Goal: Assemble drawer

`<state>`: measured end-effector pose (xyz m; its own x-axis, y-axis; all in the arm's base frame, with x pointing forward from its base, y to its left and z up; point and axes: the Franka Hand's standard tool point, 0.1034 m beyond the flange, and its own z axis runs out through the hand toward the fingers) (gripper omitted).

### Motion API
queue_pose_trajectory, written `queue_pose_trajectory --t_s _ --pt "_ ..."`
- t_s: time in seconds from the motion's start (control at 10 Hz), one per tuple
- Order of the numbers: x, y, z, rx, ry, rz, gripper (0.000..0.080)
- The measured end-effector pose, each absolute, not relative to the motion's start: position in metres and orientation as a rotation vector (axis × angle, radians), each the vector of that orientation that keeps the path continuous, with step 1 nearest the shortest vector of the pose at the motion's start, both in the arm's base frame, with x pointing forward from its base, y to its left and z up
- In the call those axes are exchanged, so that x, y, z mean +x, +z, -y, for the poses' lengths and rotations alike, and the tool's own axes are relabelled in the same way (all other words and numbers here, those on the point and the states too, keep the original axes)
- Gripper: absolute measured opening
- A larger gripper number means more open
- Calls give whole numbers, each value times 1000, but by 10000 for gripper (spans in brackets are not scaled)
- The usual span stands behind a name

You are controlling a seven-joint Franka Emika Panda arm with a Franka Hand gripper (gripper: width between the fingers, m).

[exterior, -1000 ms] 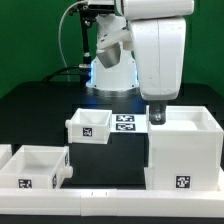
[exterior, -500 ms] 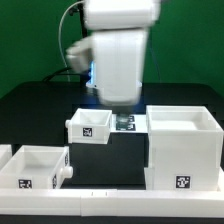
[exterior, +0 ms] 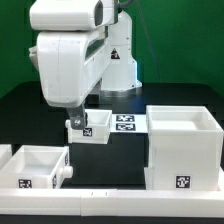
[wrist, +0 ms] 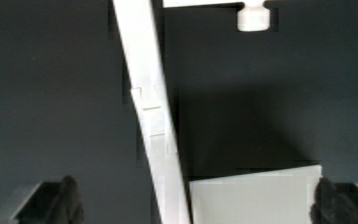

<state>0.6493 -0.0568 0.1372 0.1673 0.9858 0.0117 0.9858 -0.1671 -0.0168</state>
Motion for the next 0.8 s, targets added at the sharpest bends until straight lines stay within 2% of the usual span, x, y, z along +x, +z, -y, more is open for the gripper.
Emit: queue_pose_trajectory --t_s 0.2,0.4,0.5,0.7,0.8 --pt "648 131 73 -2351 6 2052 649" --pt "637 97 123 -2310 51 2059 649" --pt "633 86 131 -2322 58 2035 649" --pt "600 83 137 -2346 50 1981 649" --pt "602 82 137 -2342 54 1986 649"
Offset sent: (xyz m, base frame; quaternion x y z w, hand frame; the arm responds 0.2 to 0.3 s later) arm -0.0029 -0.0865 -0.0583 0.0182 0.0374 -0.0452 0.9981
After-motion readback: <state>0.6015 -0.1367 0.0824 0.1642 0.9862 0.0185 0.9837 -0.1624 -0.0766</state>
